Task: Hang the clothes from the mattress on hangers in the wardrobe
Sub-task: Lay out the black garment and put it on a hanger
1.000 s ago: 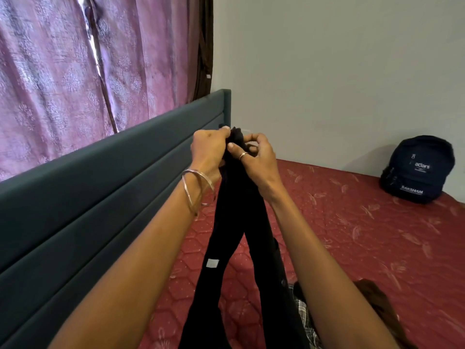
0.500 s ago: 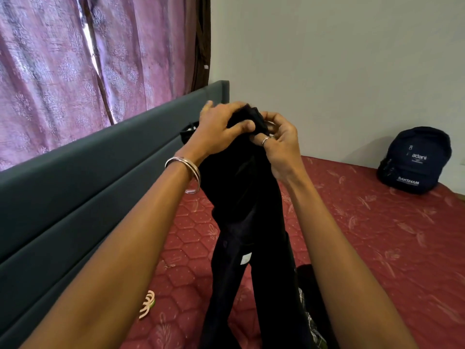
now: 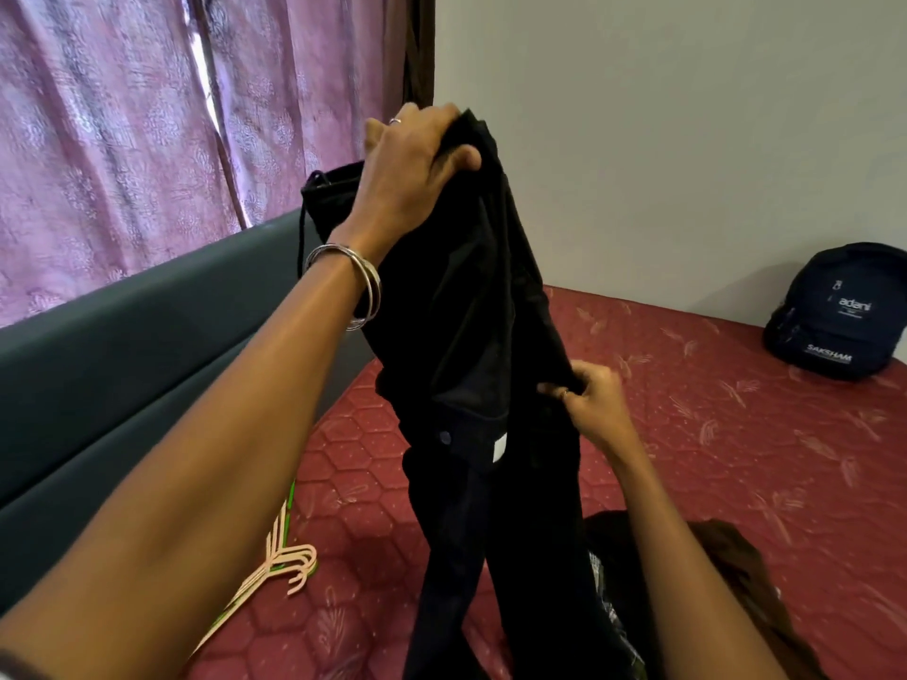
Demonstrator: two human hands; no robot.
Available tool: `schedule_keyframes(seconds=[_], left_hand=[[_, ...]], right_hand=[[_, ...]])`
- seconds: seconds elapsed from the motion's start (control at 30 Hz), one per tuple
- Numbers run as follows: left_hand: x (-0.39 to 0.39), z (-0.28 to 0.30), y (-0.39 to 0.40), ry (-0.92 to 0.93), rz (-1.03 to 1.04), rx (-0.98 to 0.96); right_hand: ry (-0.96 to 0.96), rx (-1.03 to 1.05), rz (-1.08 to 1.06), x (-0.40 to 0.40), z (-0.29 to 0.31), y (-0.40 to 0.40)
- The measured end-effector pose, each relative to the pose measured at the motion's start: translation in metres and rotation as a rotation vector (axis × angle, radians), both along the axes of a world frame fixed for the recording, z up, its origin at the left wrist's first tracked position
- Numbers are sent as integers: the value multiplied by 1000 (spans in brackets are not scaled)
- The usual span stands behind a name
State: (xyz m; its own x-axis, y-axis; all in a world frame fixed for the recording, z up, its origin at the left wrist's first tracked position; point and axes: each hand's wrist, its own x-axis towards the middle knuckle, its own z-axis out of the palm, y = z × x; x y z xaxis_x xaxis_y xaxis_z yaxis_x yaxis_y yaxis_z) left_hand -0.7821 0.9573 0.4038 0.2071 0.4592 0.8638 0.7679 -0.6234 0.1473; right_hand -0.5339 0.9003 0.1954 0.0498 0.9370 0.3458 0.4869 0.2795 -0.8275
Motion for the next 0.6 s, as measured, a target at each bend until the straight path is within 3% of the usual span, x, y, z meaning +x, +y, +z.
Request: schedule_keyframes(seconds=[0.07, 0.1, 0.2, 0.27, 0.47, 0.6], left_hand=[[-3, 12, 3, -42, 38, 39], [-5, 21, 4, -65, 60, 68], [-10, 49, 2, -82, 94, 152], [-11, 62, 1, -69, 108, 173], [-14, 73, -4, 18, 191, 186], [-23, 70, -4, -13, 191, 166]], right_hand=[[-127, 345, -297, -6, 8, 4], [-44, 406, -339, -10, 12, 1], [206, 213, -92, -31, 10, -21], [155, 191, 9, -46, -8, -29], [-106, 478, -191, -82, -35, -29], [-112, 438, -87, -86, -37, -21]])
